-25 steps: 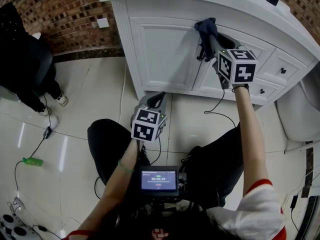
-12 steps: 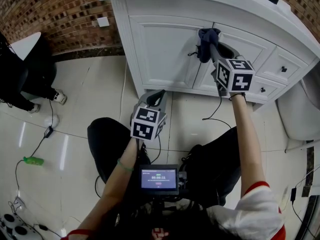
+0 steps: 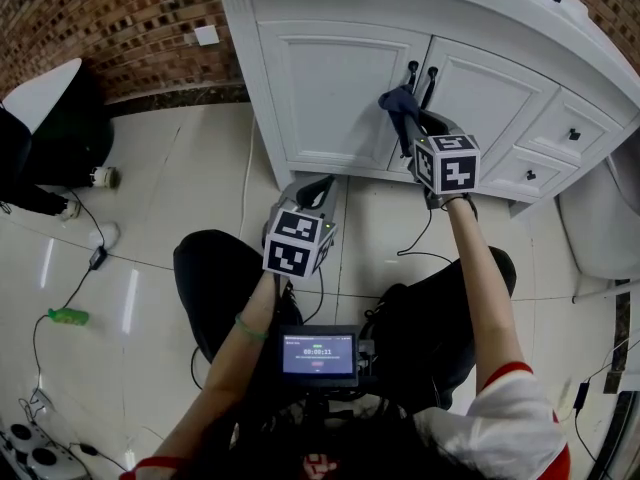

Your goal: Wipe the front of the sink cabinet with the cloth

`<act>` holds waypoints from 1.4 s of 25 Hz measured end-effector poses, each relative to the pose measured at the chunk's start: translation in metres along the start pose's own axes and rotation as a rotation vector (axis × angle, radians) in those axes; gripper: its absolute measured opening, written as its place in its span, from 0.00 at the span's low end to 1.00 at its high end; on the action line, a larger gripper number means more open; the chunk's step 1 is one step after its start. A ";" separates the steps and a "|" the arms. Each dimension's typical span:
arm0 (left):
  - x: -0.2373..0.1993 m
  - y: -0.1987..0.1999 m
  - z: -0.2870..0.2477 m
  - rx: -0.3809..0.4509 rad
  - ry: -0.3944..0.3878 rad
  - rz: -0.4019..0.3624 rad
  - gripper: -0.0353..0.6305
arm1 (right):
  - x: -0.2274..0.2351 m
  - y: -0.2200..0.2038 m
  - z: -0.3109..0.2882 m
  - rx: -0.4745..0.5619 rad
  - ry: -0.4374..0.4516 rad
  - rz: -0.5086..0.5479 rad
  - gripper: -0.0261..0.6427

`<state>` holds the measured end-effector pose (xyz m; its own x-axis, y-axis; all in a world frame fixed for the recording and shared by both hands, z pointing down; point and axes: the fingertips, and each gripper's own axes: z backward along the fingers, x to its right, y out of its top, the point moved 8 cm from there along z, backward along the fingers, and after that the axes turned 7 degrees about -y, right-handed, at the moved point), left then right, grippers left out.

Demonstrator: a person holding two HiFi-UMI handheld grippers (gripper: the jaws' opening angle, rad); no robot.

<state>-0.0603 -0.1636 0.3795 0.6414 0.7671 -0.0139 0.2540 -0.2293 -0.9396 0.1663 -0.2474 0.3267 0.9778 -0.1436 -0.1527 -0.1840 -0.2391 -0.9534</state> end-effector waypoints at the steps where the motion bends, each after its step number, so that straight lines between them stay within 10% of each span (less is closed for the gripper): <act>1: -0.001 -0.001 0.000 -0.003 0.002 0.001 0.09 | -0.002 -0.008 -0.005 -0.022 0.002 -0.001 0.13; 24: -0.015 -0.027 -0.031 -0.044 0.001 0.051 0.08 | -0.021 -0.216 -0.104 -0.560 -0.033 -0.034 0.13; 35: -0.001 -0.018 -0.044 -0.029 -0.029 0.026 0.08 | -0.007 -0.138 -0.062 -0.330 0.088 -0.048 0.13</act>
<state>-0.0338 -0.1863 0.4115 0.6268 0.7777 -0.0486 0.2585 -0.2664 -0.9285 0.1784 -0.2731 0.4754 0.9764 -0.2033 -0.0734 -0.1748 -0.5429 -0.8214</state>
